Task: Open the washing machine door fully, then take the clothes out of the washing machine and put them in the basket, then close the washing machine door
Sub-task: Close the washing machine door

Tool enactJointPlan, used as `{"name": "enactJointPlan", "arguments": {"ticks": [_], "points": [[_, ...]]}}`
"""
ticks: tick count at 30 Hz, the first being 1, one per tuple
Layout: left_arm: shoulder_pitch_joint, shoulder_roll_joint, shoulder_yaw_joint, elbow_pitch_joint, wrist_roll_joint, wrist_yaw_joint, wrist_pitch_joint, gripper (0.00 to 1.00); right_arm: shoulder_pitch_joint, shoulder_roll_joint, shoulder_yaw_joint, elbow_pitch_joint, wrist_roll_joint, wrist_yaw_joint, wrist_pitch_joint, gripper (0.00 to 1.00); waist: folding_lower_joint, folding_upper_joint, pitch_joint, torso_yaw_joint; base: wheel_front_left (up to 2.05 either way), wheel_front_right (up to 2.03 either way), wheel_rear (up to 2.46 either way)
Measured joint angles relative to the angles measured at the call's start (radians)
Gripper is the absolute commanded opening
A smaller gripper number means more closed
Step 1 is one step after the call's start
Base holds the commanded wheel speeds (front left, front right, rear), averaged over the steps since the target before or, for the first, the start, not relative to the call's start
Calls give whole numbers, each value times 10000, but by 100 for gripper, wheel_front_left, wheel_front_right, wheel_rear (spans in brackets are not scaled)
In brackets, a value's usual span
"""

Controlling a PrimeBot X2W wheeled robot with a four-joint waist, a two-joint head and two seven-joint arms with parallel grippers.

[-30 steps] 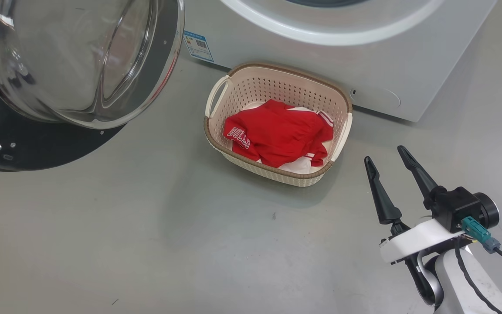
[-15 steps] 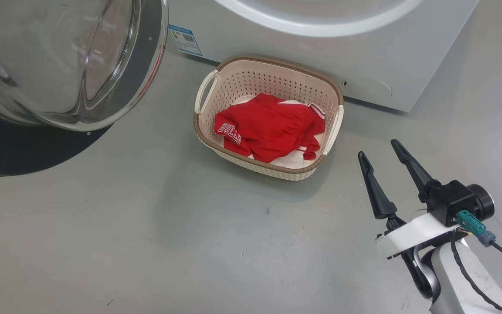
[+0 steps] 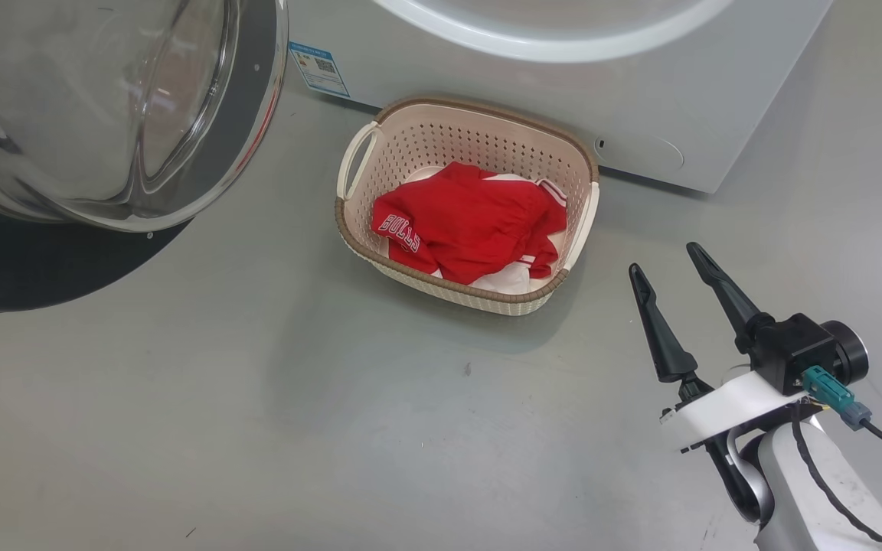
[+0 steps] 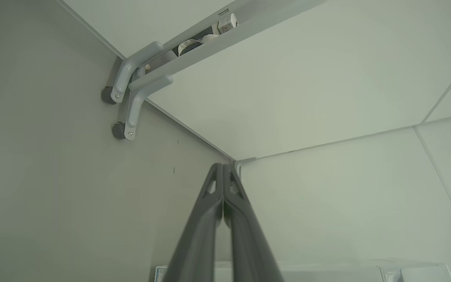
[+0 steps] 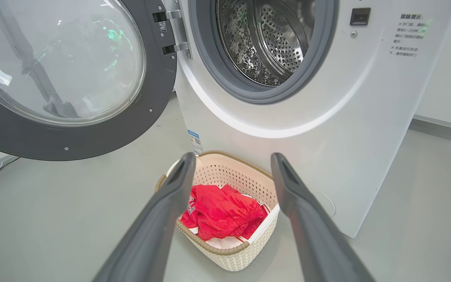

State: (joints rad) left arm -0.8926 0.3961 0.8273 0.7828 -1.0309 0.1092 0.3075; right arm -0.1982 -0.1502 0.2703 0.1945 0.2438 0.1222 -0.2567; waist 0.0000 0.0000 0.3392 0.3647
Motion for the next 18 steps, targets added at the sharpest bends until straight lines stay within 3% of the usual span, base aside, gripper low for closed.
{"name": "enactJointPlan", "arguments": {"ticks": [7,18], "points": [[-360,-65,330,949,-522,100,727,0,-31,2,19,52,2,0,0,100,0,0,14,0,0,0,0],[-510,-92,-33,1858,-512,102,2000,0,-95,0,29,79,2,0,0,100,0,0,-37,-32,0,0,0]]}}
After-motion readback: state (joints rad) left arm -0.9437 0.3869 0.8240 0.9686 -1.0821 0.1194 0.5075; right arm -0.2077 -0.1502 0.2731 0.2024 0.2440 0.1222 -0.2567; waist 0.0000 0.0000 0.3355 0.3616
